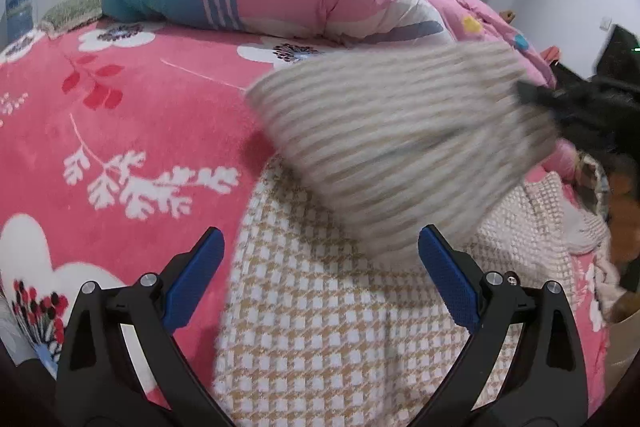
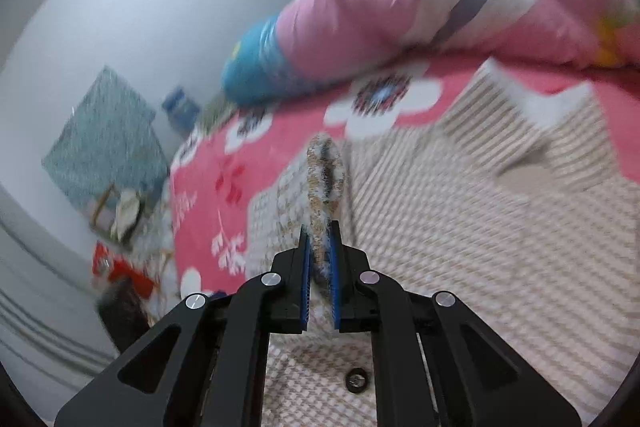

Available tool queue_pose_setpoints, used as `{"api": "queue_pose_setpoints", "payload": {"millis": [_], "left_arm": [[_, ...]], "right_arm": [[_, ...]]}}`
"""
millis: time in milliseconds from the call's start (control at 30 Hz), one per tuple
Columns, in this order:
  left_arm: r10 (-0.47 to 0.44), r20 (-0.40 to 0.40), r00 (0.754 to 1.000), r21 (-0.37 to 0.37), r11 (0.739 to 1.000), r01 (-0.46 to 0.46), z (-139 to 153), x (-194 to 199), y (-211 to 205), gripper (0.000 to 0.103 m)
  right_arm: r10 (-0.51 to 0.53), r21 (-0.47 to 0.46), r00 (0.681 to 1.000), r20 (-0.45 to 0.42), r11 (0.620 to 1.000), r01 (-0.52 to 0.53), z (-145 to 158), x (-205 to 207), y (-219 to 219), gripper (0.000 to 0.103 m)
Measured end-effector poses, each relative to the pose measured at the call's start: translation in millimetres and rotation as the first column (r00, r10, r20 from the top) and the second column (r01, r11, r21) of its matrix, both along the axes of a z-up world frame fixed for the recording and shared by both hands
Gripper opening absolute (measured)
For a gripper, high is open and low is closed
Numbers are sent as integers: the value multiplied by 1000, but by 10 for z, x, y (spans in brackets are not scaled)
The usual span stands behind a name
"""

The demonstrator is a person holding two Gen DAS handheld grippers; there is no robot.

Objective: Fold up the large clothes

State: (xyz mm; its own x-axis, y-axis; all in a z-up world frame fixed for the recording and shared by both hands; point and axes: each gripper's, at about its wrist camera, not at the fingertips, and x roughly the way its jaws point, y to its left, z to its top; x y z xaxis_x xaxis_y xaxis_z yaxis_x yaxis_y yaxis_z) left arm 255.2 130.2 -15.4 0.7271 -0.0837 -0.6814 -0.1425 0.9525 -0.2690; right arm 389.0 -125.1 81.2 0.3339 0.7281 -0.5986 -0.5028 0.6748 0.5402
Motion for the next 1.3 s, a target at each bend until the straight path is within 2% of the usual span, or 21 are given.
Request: {"api": "queue_pose_setpoints", "payload": {"millis": [100,233,333,500,633,733,833,933,1000,1033,1100,1167,1200,1267,1300], "left_arm": [[43,-75,996,71,997,-38,-106,153,-22,94],[113,-160,981,142,986,-90,-308,310,18,94],[138,-197,971,122,986,-116,-423,306,101,94],[152,-214,965,122,984,-128,-462,304,147,94],[147,-218,965,128,984,-121,-508,306,190,94],[144,-218,965,129,985,-118,-518,309,165,94],[140,-220,965,119,986,-115,-524,307,175,94],[132,-221,966,112,988,-109,-505,321,162,94],[130,-222,966,109,988,-108,-505,325,162,94],[130,-222,966,107,988,-108,-504,327,164,94],[131,-219,967,107,988,-110,-508,321,165,94],[129,-216,968,105,989,-109,-516,316,171,94],[127,-215,968,102,989,-107,-518,312,178,94],[121,-212,970,94,990,-103,-516,302,194,94],[114,-211,971,87,991,-97,-510,291,217,94]], "right_arm": [[-93,26,995,25,995,92,142,13,-515,8],[-237,15,972,-1,971,237,100,59,-1166,8],[-323,-51,945,-59,946,320,-191,151,-1492,8],[-395,-151,904,-163,916,373,-722,362,-1749,8],[-428,-219,897,-108,891,398,-802,462,-1703,8],[-445,-304,890,-95,865,400,-940,587,-1642,8],[-426,-425,902,-76,832,357,-1033,608,-1556,11],[-428,-499,902,57,770,397,-853,508,-1424,15],[-406,-529,894,189,725,441,-657,421,-1286,18],[-385,-518,899,209,736,436,-599,403,-1226,21],[-320,-478,928,193,795,374,-546,356,-1062,37],[-256,-469,955,148,832,296,-658,356,-910,42],[-239,-489,963,122,830,268,-786,362,-857,47],[-240,-582,970,46,783,221,-1143,428,-821,51],[-238,-595,971,17,778,201,-1299,456,-846,52]]}}
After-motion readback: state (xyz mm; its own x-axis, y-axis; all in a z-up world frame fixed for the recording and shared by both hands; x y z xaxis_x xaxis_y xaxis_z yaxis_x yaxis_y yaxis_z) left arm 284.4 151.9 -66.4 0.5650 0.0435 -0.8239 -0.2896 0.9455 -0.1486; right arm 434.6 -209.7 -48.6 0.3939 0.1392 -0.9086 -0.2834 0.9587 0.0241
